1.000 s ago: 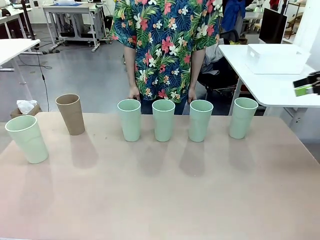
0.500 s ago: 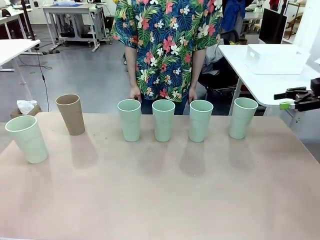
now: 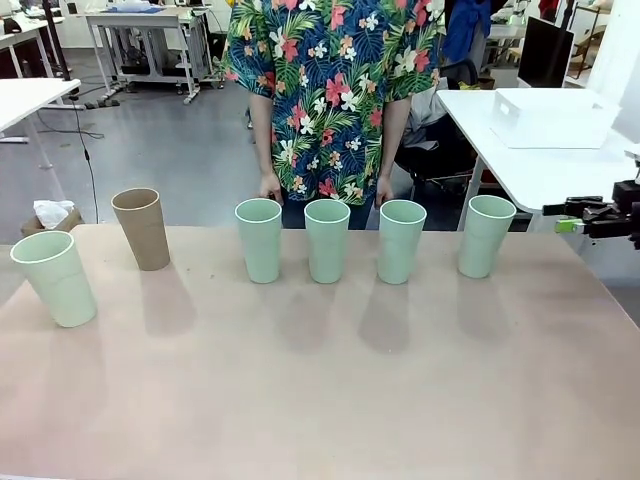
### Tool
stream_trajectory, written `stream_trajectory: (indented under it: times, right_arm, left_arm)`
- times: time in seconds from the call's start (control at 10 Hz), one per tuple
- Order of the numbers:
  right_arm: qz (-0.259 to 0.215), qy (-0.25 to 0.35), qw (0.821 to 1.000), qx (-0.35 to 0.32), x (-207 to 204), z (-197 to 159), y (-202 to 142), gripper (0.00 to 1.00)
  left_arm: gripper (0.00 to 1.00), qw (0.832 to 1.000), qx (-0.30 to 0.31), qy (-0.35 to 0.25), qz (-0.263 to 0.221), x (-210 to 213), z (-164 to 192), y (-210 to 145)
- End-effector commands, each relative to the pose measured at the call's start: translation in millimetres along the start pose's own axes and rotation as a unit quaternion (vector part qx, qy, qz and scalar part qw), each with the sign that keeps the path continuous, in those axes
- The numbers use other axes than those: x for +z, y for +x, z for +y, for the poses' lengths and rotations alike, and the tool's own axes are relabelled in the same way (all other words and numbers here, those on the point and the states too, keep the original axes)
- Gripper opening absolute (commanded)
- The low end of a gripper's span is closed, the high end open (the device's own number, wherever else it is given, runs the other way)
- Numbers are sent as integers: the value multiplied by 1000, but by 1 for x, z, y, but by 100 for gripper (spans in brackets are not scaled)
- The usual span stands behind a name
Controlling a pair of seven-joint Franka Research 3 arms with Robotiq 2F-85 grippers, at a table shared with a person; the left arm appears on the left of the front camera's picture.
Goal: Stack the cups and store them in the basket.
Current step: Pick up two Reusable plastic cups , one in each hand.
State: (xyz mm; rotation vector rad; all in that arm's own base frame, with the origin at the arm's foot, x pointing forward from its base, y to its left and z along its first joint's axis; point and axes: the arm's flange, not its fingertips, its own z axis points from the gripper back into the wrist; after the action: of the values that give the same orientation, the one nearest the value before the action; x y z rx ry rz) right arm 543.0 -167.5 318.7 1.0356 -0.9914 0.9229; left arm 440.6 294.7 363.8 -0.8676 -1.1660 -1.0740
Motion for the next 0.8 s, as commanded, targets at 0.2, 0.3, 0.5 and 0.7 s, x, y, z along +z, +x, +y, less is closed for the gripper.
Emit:
stream_trajectory:
  times: [0.2, 0.3, 0.5, 0.7]
  right_arm:
    - [-48, -30, 998, -9, -10, -14, -17, 100]
    - [-34, -18, 999, -11, -10, -15, -17, 100]
    - [-27, -13, 999, -18, -7, -11, -19, 100]
    - [-27, -13, 999, -18, -7, -11, -19, 100]
  left_arm:
    - [100, 999, 14, -34, -16, 2, 11, -35]
    - [100, 999, 23, -38, -23, 0, 8, -46]
    - [100, 999, 31, -25, -14, -6, 10, -43]
    - [100, 999, 31, -25, -14, -6, 10, -43]
